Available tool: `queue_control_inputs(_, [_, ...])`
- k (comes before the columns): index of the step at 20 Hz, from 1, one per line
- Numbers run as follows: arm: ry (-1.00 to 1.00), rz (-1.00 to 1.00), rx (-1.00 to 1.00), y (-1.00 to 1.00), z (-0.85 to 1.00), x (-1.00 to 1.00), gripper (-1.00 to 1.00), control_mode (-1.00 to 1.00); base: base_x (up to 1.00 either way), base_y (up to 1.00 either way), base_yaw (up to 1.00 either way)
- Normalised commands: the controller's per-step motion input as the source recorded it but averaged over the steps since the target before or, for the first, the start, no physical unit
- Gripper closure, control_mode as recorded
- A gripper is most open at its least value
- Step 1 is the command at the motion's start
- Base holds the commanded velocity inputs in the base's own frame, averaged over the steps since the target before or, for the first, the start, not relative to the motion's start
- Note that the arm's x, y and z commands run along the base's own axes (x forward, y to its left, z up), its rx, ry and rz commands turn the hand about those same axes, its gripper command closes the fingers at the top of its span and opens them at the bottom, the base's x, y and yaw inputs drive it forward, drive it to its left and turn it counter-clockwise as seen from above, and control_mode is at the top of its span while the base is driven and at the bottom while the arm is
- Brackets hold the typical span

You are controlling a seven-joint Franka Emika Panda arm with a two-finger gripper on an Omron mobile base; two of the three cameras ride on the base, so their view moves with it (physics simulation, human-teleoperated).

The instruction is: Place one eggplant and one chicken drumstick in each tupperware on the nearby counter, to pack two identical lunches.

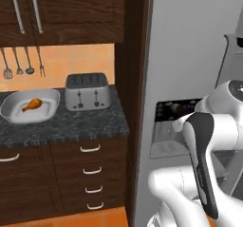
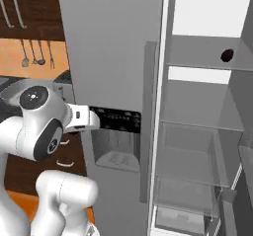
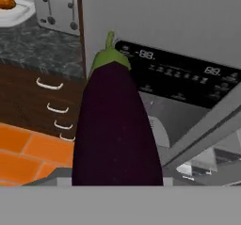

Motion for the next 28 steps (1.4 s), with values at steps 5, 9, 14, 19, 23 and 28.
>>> queue_control_inputs(5, [0.0, 0.0, 0.0, 0.0, 0.0, 0.0, 1.0, 1.0, 0.45, 1.0, 0.07])
queue_control_inputs(9, [0.0, 0.0, 0.0, 0.0, 0.0, 0.0, 1.0, 1.0, 0.83, 1.0, 0.0])
queue_control_inputs(14, [0.0, 0.0, 0.0, 0.0, 0.0, 0.0, 1.0, 1.0, 0.55, 1.0, 0.0])
queue_control_inputs(19, [0.0, 0.0, 0.0, 0.0, 0.0, 0.0, 1.0, 1.0, 0.0, 1.0, 0.0])
queue_control_inputs(23, [0.0, 0.0, 0.0, 0.0, 0.0, 0.0, 1.0, 1.0, 0.34, 1.0, 0.0])
queue_control_inputs(28, [0.0, 0.0, 0.0, 0.0, 0.0, 0.0, 1.0, 1.0, 0.64, 1.0, 0.0])
